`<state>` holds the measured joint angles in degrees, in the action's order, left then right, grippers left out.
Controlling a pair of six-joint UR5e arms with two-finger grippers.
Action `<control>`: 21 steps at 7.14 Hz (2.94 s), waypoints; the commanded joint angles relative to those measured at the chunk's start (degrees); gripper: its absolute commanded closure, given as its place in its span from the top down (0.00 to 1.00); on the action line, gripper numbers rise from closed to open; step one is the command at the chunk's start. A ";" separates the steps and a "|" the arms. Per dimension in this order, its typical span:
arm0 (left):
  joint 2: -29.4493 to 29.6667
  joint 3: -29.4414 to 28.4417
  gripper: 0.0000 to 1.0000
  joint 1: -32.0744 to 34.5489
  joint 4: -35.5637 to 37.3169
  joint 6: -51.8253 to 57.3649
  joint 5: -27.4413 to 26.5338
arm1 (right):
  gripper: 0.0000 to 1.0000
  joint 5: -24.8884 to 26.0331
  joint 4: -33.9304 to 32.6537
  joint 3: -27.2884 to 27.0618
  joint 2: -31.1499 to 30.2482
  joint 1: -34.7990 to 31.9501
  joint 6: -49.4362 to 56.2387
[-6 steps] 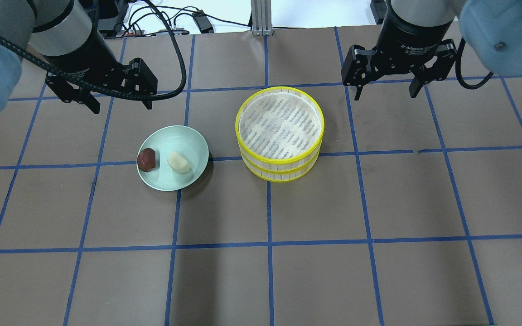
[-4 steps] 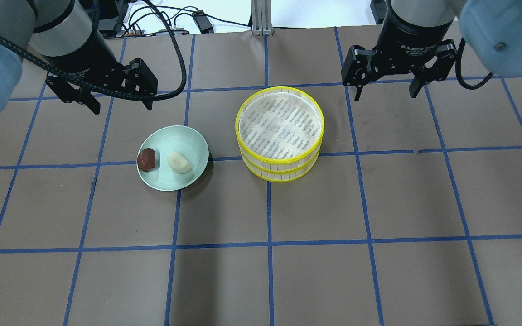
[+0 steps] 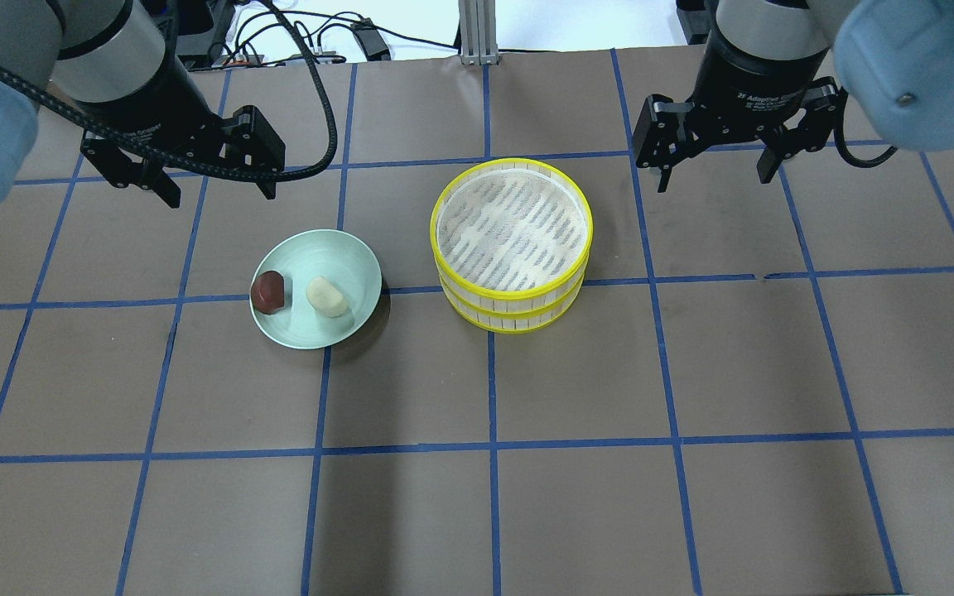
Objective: Place buns in different layers of steamer
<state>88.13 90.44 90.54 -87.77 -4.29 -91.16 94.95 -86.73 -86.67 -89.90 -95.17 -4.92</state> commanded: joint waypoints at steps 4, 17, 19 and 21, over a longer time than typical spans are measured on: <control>-0.06 0.00 1.00 -0.01 -0.29 -0.02 -0.07 | 1.00 2.00 1.65 -0.08 -1.06 0.51 1.16; 19.52 7.03 1.00 -0.63 14.03 -16.98 1.68 | 0.99 -5.31 -22.25 -6.49 21.05 -5.12 -10.56; 23.04 7.03 1.00 -0.63 15.17 -19.00 2.83 | 0.86 -4.87 -25.23 -6.67 24.05 -4.94 -10.73; 25.50 7.21 1.00 -0.63 15.61 -20.31 2.83 | 0.29 -4.95 -23.24 -6.41 23.11 -4.59 -12.48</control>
<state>111.98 97.52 89.91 -72.48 -23.67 -88.39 90.03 -111.19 -93.16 -66.46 -100.01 -16.40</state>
